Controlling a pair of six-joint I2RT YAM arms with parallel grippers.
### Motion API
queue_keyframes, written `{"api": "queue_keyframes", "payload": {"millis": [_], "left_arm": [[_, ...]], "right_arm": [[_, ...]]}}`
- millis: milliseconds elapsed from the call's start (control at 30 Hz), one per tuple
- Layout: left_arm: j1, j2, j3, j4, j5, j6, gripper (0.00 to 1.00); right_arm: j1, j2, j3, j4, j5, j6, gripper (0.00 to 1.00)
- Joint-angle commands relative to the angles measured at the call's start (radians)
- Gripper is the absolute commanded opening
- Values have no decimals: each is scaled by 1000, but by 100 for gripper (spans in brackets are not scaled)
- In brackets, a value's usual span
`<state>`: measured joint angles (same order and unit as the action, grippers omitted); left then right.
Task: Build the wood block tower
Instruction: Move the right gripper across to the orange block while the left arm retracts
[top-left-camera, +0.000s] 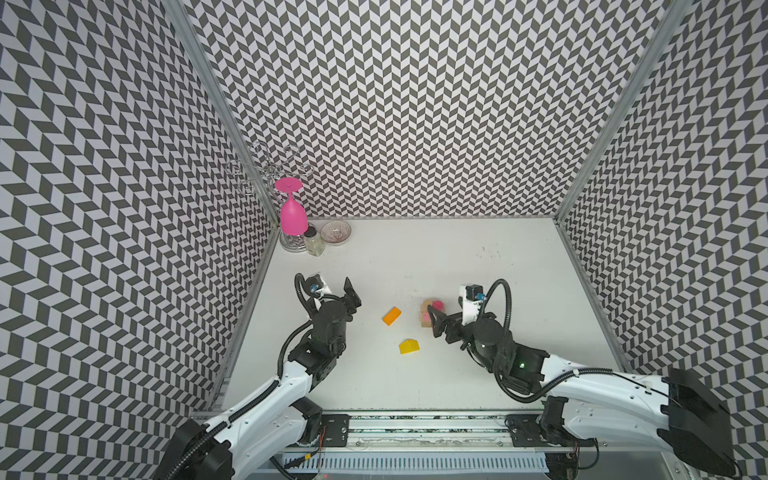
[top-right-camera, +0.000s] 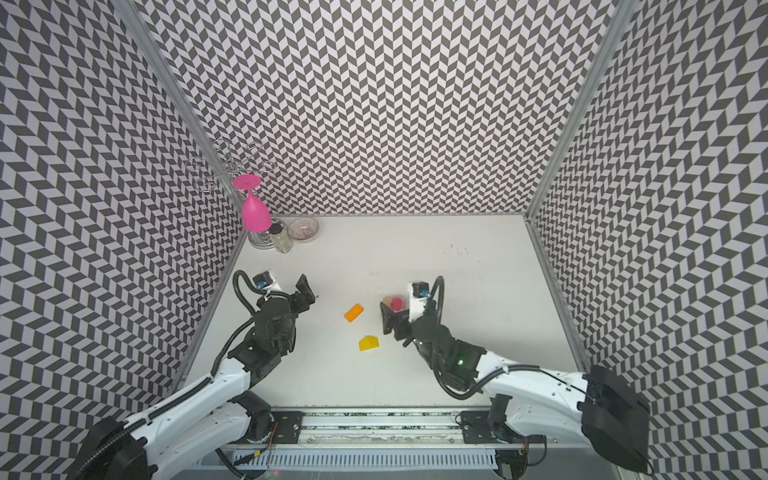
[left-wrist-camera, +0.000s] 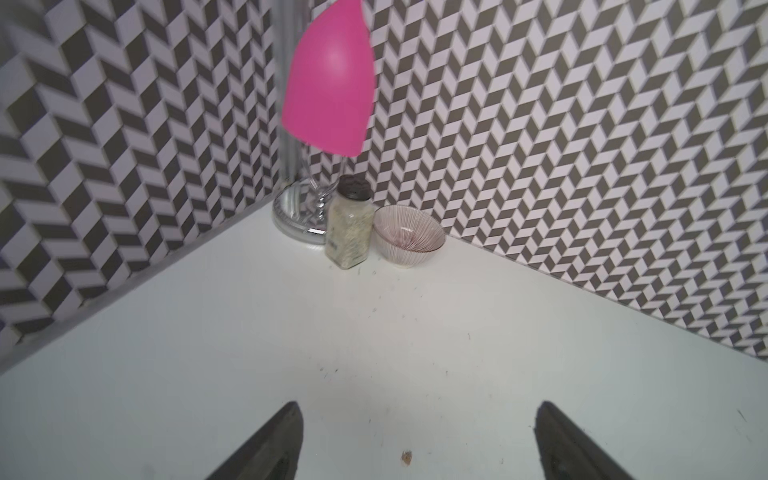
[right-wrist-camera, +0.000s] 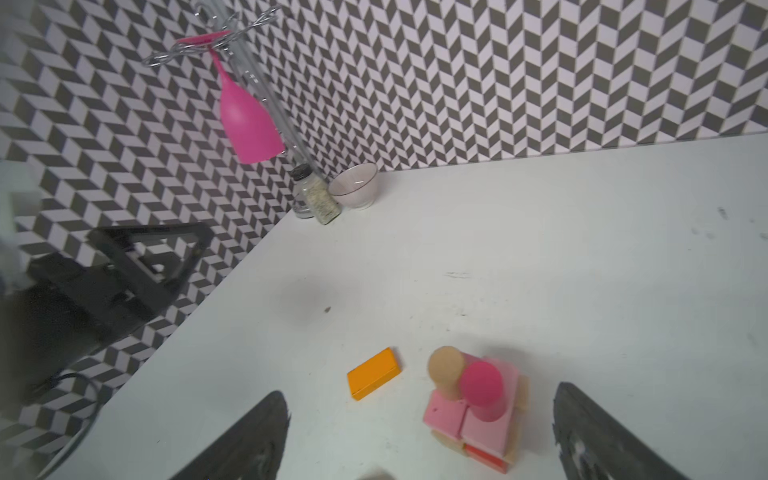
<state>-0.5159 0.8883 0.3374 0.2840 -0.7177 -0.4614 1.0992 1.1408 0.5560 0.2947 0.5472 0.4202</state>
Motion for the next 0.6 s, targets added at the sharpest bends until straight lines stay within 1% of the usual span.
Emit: {"api": "queue_keyframes", "payload": {"millis": [0,67,167,267,333,367,433,567], "left_arm": [[19,-47,-40,-36,-122,-51,91],[30,-102,-61,-71,-148,-95,95],[40,-216,-111,-80,-139,-105,99],[54,-342,-163,-88,-130,-109,100],[69,-408,-191,-97,-114,-111,100],[75,-460,-201,-102,-105,-112,100],[91,-518,-220,-112,-88,-113,100],[108,-558,-235,-118,-61,-111,100]], "right_arm": [[89,139,115,-36,77,15,97],[125,270,207,-73,78,30,97],[154,472,372,-192,111,67,97],[157,639,521,-312,156,108,96],[156,706,571,-338,173,128,97],[154,726,583,-338,174,132,98],[144,759,602,-331,164,138,99],[110,806,617,-298,121,135,99]]}}
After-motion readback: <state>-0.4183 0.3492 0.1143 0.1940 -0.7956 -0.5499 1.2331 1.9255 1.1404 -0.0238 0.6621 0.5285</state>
